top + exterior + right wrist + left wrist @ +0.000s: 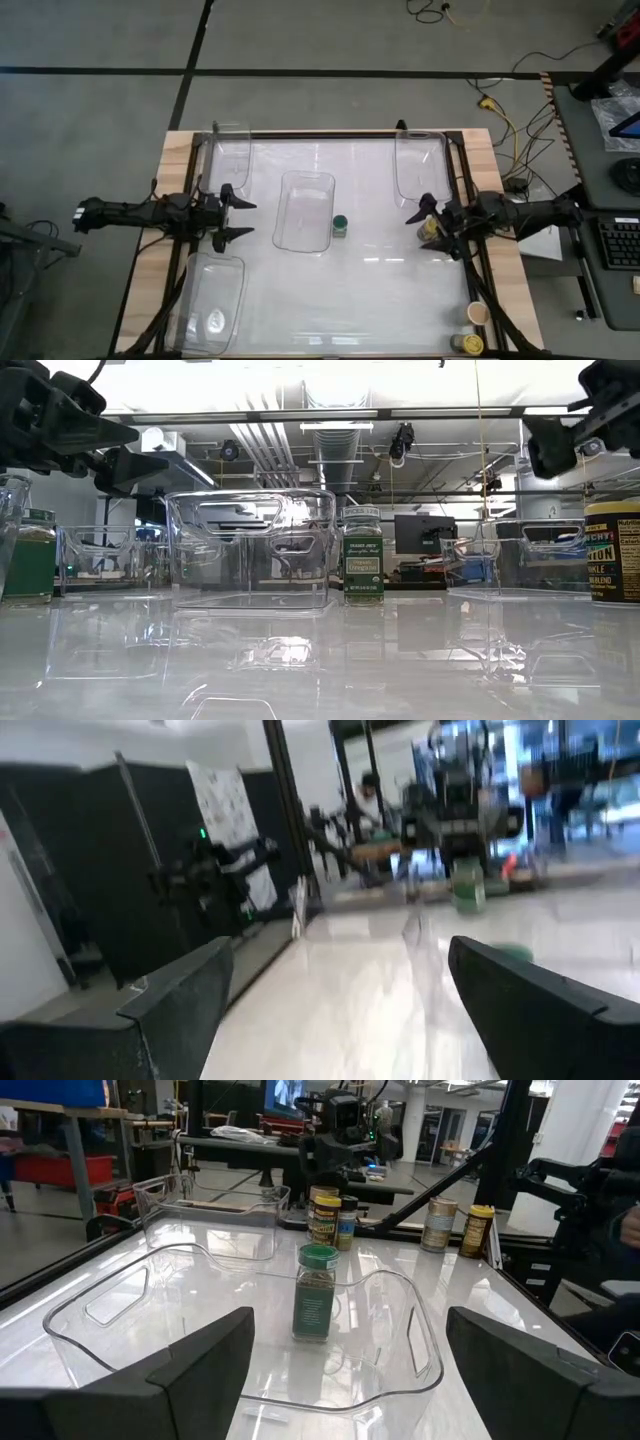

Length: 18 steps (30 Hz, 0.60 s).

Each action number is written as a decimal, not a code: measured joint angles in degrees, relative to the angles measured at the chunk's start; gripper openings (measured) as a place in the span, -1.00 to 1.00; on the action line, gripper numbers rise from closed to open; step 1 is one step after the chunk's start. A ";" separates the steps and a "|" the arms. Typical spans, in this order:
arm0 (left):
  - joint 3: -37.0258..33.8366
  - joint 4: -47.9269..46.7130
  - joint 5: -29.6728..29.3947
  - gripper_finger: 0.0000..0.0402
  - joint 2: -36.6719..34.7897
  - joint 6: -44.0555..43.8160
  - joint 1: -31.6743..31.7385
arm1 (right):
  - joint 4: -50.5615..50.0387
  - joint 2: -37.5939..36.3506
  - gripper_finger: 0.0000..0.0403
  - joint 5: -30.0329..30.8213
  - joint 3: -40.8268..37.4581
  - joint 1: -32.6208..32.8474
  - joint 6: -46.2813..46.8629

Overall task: Sort spices by type
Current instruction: Put the right green seasoning bottle into the center transparent bin

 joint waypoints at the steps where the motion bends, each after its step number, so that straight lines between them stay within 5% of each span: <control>1: 0.00 0.02 0.00 0.57 -0.02 0.00 -0.02 | 1.48 0.10 0.79 0.00 0.00 0.00 -0.10; 12: 0.00 0.02 0.01 0.57 -0.02 -0.01 -0.01 | 7.94 0.27 0.79 0.18 0.00 0.00 0.59; 18: 0.01 0.02 0.01 0.57 -0.02 0.00 -0.01 | 24.70 1.88 0.79 0.22 0.00 1.40 1.95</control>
